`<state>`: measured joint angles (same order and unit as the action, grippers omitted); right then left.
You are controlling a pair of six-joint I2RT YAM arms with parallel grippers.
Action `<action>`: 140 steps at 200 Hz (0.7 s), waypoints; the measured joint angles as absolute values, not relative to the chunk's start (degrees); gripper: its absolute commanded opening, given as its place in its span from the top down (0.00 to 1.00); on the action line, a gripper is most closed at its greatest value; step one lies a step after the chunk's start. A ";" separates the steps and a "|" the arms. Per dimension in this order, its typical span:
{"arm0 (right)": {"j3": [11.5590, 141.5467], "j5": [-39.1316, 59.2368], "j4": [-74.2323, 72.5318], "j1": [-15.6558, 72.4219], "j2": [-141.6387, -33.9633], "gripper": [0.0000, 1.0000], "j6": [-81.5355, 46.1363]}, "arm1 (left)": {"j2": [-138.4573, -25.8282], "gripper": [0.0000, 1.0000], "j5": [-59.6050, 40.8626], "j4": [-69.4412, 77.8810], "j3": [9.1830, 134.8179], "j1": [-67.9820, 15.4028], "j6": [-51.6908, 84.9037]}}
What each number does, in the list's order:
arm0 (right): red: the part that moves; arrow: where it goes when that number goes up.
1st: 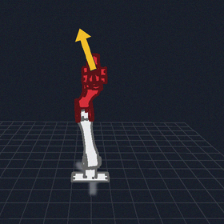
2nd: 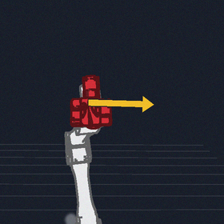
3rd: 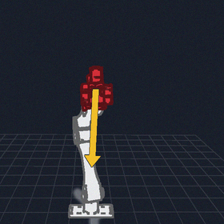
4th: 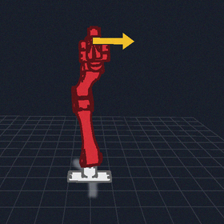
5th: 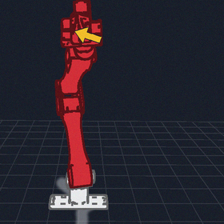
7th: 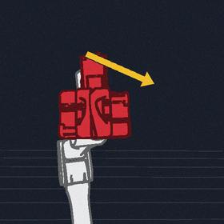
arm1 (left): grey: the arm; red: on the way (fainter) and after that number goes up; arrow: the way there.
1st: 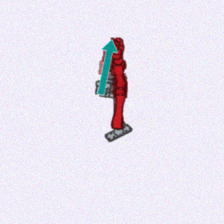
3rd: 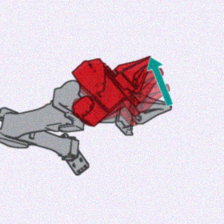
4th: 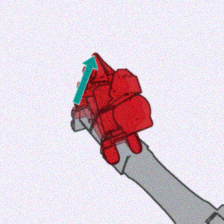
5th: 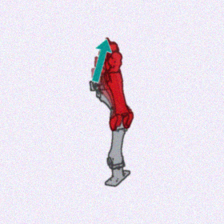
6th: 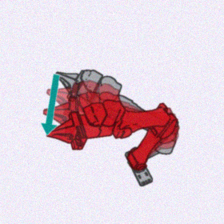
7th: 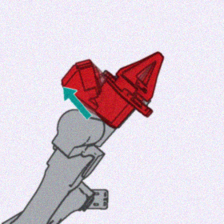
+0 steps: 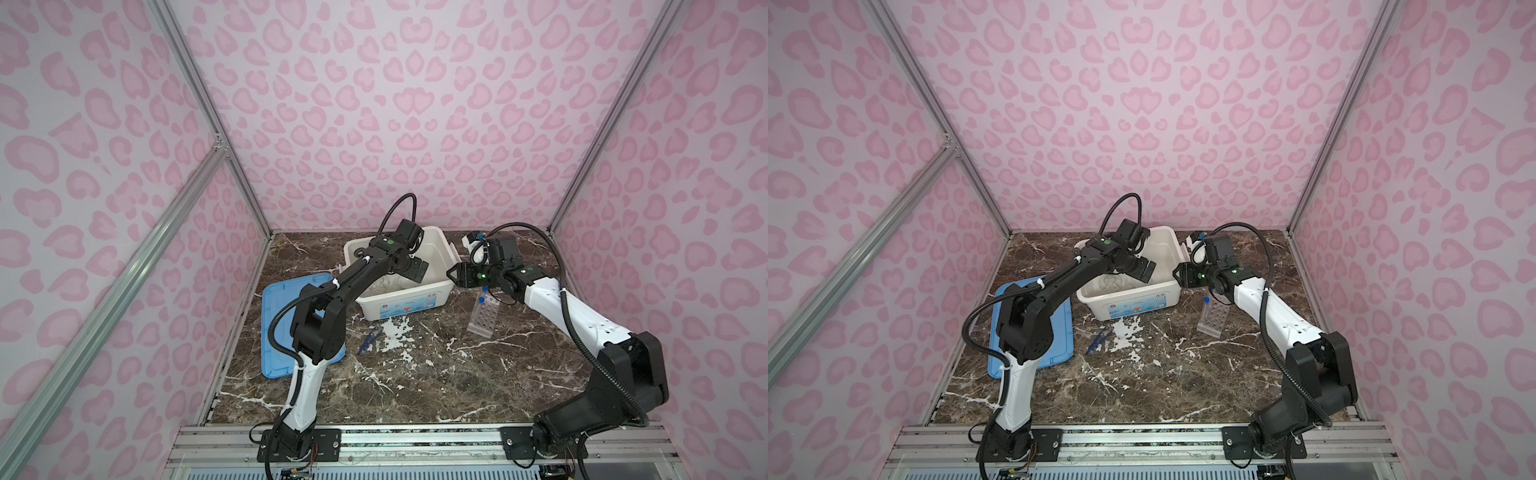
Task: Organize the chemistry lab equipment
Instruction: 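Open the left gripper to release the crucible and lift out, then move the left gripper down over the blue tweezers beside the bin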
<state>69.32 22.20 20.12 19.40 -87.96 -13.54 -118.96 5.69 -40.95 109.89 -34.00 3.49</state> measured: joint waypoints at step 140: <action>68.66 22.92 18.74 19.59 -87.09 0.36 -13.47 | -55.29 0.02 17.82 -26.06 50.92 -37.95 12.88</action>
